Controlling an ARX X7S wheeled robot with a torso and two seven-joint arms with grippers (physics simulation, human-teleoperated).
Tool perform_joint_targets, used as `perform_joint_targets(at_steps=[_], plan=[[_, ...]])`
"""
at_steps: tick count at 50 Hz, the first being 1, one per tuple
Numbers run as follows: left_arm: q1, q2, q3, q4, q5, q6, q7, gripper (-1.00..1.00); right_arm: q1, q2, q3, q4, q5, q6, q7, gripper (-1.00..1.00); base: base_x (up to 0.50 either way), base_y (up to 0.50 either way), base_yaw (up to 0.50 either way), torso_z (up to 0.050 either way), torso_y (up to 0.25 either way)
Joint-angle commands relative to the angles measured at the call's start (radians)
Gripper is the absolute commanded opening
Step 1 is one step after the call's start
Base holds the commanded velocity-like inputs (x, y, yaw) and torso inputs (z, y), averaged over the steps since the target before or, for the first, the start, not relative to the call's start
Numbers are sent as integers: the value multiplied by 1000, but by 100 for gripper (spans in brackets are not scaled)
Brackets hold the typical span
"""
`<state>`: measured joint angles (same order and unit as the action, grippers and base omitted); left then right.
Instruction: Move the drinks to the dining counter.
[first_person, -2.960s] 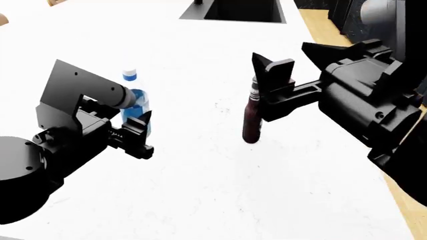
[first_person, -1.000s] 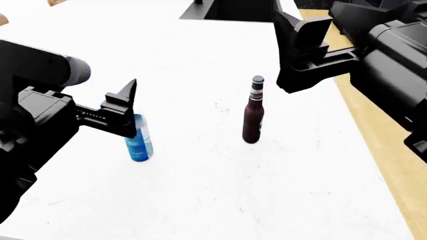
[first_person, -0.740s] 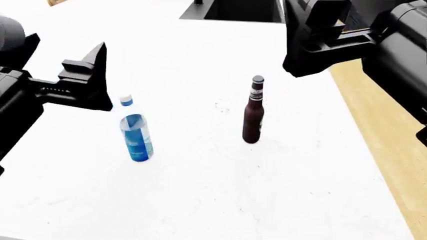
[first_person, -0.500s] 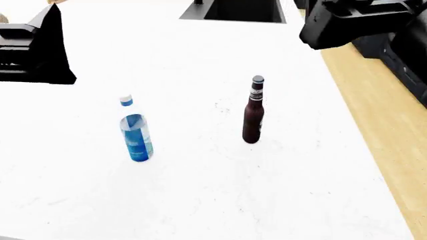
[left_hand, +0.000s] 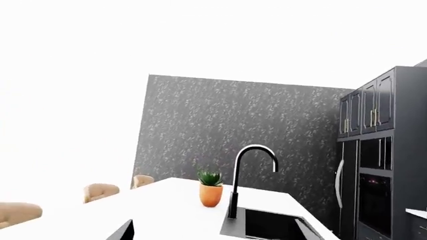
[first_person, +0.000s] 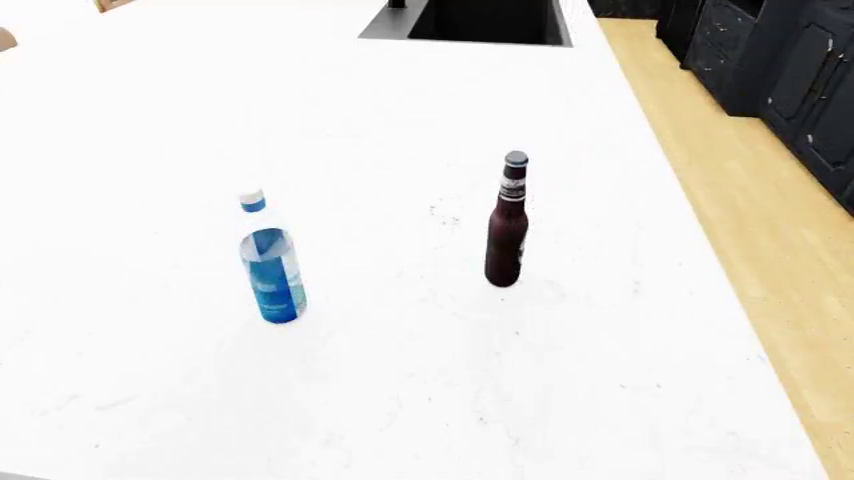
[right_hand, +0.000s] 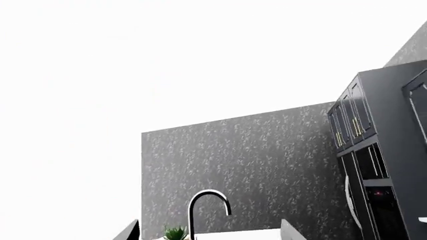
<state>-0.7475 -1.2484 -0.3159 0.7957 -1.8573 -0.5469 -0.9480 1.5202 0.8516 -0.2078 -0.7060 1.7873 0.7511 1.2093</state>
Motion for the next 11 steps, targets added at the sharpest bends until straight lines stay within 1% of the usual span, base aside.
perform_joint_targets(at_steps=[1, 6, 11], plan=[[85, -39, -284, 15, -138, -61, -50, 100, 108, 14, -2, -21, 51, 2, 81, 100, 0, 0, 0, 0, 0], [71, -68, -398, 12, -241, -110, -94, 100, 219, 22, -26, -16, 140, 13, 141, 100, 0, 0, 0, 0, 0], [49, -94, -477, 0, -324, -143, -125, 100, 293, 29, -43, -14, 200, 18, 182, 100, 0, 0, 0, 0, 0]])
